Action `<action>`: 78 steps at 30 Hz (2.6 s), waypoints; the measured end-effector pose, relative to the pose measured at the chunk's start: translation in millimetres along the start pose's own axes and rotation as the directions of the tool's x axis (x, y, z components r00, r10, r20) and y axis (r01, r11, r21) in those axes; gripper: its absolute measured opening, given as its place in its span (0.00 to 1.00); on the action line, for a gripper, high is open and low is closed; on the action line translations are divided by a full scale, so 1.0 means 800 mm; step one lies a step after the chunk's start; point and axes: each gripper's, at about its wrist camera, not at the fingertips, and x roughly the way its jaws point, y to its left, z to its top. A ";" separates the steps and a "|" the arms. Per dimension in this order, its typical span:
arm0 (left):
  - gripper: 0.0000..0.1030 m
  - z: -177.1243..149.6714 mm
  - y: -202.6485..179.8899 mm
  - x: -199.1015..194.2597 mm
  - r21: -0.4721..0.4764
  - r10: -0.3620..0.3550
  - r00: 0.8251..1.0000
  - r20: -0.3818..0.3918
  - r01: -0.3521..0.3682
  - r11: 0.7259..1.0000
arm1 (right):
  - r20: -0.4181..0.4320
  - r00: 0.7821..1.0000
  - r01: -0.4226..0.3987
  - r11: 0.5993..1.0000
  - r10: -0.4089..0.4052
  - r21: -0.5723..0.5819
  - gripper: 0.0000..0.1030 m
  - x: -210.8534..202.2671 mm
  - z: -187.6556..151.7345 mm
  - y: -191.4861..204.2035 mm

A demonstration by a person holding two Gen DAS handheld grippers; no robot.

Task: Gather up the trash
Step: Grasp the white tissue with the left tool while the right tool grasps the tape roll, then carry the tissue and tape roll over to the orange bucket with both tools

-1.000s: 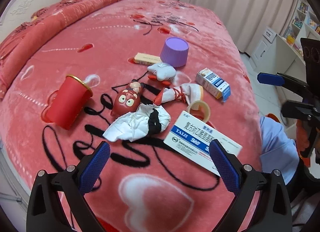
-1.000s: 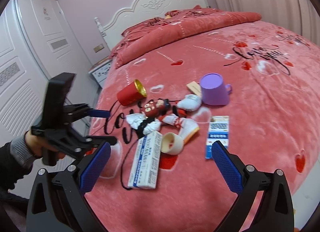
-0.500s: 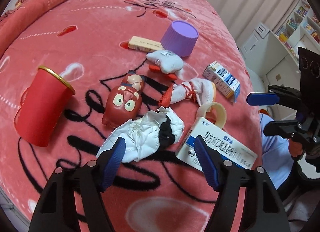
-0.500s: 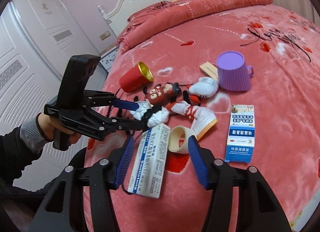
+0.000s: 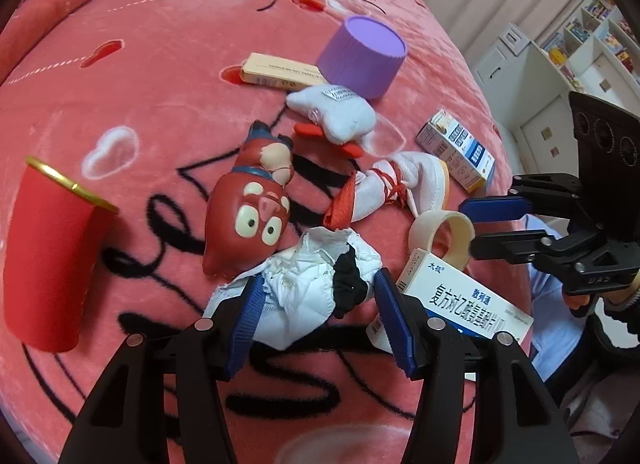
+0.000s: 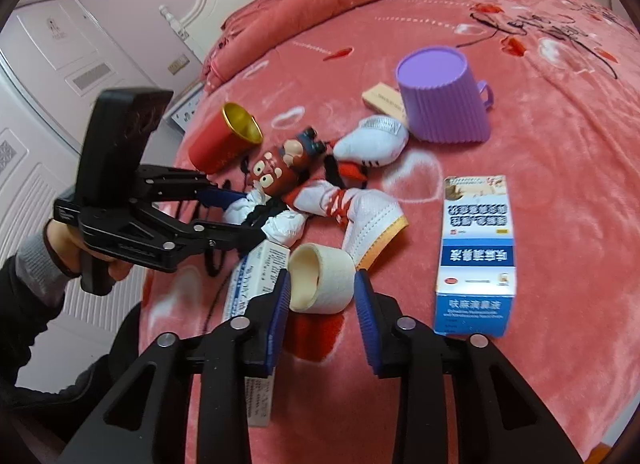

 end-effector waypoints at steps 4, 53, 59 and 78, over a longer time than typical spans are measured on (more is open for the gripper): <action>0.58 0.001 0.005 0.008 -0.005 -0.024 1.000 -0.003 0.024 1.000 | -0.009 1.000 0.017 1.000 -0.017 0.010 0.19 0.011 -0.002 -0.005; 0.46 -0.090 -0.238 -0.121 0.181 0.001 0.983 0.185 -0.035 0.983 | 0.261 0.965 -0.005 1.000 0.010 -0.018 0.05 -0.225 -0.159 0.060; 0.46 -0.037 -0.308 -0.084 0.317 -0.067 0.986 0.154 0.015 0.948 | 0.355 0.928 0.074 0.991 -0.110 0.112 0.05 -0.304 -0.206 -0.002; 0.46 0.079 -0.517 0.080 0.604 -0.267 0.959 -0.096 0.269 0.750 | 0.341 0.810 0.262 0.815 -0.477 0.517 0.05 -0.470 -0.389 -0.179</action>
